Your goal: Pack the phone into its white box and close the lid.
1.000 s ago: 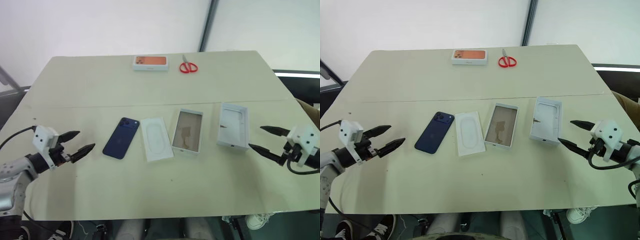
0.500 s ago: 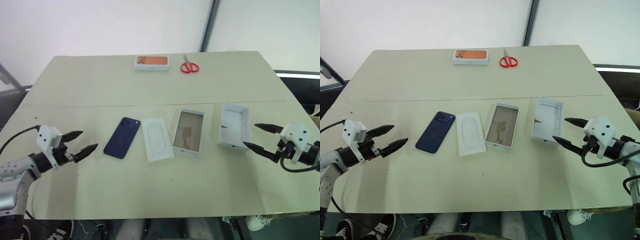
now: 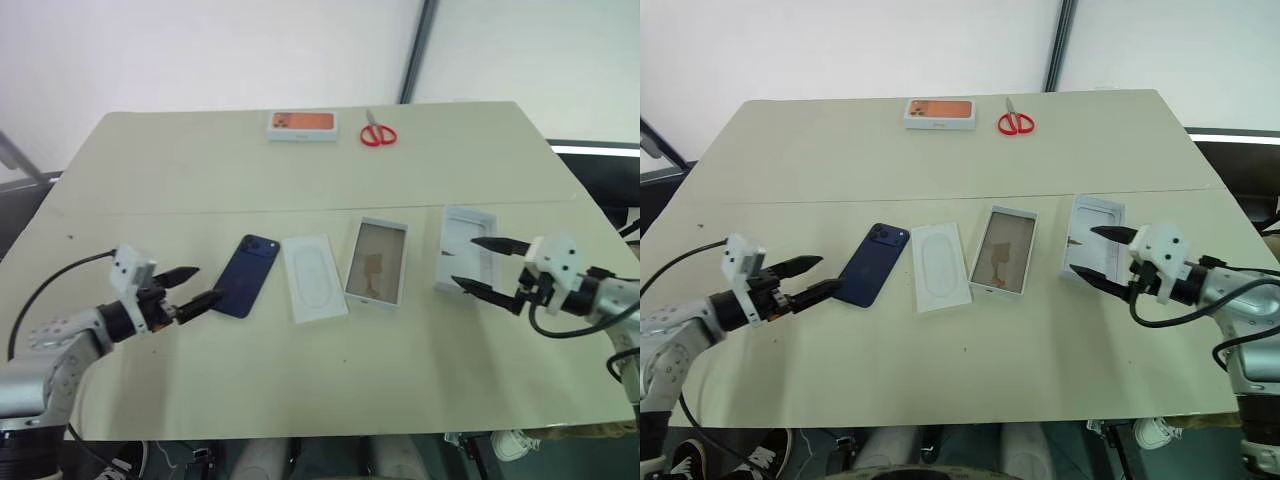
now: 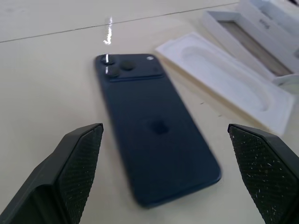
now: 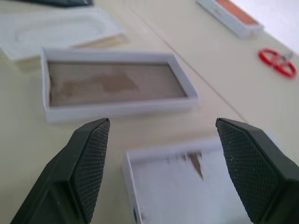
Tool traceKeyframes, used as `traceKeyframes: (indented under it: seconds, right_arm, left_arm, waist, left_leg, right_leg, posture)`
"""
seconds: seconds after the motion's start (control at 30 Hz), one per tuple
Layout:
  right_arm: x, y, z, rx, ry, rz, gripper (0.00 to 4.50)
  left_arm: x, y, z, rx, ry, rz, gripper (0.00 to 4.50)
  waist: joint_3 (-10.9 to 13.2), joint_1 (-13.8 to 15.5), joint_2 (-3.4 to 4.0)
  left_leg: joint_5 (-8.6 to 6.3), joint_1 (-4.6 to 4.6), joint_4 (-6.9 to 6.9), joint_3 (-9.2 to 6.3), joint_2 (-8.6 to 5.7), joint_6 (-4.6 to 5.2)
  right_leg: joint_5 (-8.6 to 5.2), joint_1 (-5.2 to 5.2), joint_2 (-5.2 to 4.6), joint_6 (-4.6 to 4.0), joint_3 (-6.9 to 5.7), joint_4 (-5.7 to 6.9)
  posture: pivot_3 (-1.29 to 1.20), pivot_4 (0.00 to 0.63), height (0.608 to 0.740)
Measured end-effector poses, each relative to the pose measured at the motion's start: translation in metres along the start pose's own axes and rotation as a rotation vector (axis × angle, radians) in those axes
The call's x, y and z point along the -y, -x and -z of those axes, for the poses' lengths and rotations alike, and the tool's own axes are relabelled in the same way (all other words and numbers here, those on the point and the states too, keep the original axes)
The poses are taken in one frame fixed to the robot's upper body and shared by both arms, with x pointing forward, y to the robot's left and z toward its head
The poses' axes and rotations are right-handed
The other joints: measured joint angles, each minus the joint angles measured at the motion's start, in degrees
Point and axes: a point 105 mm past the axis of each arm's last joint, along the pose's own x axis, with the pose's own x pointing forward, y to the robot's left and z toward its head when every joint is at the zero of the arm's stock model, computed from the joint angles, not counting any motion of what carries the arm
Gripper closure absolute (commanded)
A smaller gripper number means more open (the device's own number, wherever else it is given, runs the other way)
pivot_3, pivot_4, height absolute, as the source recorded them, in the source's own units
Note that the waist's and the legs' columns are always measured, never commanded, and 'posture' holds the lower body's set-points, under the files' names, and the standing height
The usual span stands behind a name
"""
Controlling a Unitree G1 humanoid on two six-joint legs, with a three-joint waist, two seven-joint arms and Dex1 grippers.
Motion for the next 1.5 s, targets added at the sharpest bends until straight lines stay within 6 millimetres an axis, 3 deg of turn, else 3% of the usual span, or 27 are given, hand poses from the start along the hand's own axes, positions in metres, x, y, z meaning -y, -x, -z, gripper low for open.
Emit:
traceKeyframes:
  seconds: [0.23,0.43,1.0,1.1,1.23,1.33,1.5]
  right_arm:
    - [-0.038,-0.036,-0.013,0.035,0.058,-0.167,0.7]
    - [-0.042,-0.048,-0.025,0.062,0.105,-0.205,0.7]
    - [-0.045,-0.055,-0.021,0.056,0.135,-0.209,0.7]
    - [-0.045,-0.056,-0.021,0.056,0.136,-0.204,0.64]
    - [-0.044,-0.056,-0.021,0.052,0.141,-0.202,0.64]
    - [-0.044,-0.056,-0.021,0.053,0.142,-0.201,0.64]
    - [-0.044,-0.056,-0.02,0.052,0.141,-0.2,0.64]
  left_arm:
    - [0.039,-0.05,0.005,0.021,0.33,0.054,0.0]
    - [0.056,-0.069,0.014,-0.051,0.491,0.084,0.0]
    - [0.071,-0.091,0.019,-0.099,0.655,0.14,0.0]
    - [0.072,-0.092,0.022,-0.1,0.679,0.138,0.81]
    - [0.069,-0.093,0.032,-0.12,0.728,0.117,2.79]
    - [0.073,-0.094,0.026,-0.1,0.739,0.154,4.4]
    - [0.074,-0.095,0.025,-0.104,0.744,0.16,4.45]
  waist:
    - [0.0,0.1,-0.05]
    - [0.0,0.1,-0.07]
    - [0.0,1.1,-0.1]
    - [0.0,1.3,-0.1]
    - [0.0,1.3,-0.11]
    - [-0.1,1.3,-0.07]
    - [-0.1,1.0,-0.06]
  left_leg:
    - [0.01,0.0,0.08,-0.04,-0.05,-0.01]
    - [0.02,0.01,0.09,-0.05,-0.06,-0.01]
    - [0.02,0.11,0.14,-0.03,-0.11,-0.02]
    - [0.02,0.11,0.14,-0.04,-0.12,-0.02]
    - [0.02,0.11,0.13,-0.04,-0.11,-0.02]
    - [0.02,0.21,0.13,-0.03,-0.11,-0.02]
    - [0.02,0.29,0.04,0.0,-0.08,-0.02]
  right_leg:
    - [0.01,0.03,0.05,0.03,-0.06,0.07]
    - [0.01,0.05,0.08,0.03,-0.07,0.07]
    - [0.01,0.18,0.04,0.03,-0.06,0.04]
    - [0.0,0.19,0.03,0.03,-0.06,0.04]
    - [0.0,0.17,0.04,0.03,-0.06,0.04]
    - [0.0,0.27,0.03,0.02,-0.07,0.03]
    - [0.0,0.28,0.05,0.02,-0.04,0.04]
  posture:
    - [0.0,0.15,0.74]
    - [0.0,0.15,0.74]
    - [0.0,0.15,0.74]
    - [0.0,0.15,0.74]
    - [0.0,0.15,0.74]
    - [0.0,0.15,0.74]
    - [0.0,0.15,0.74]
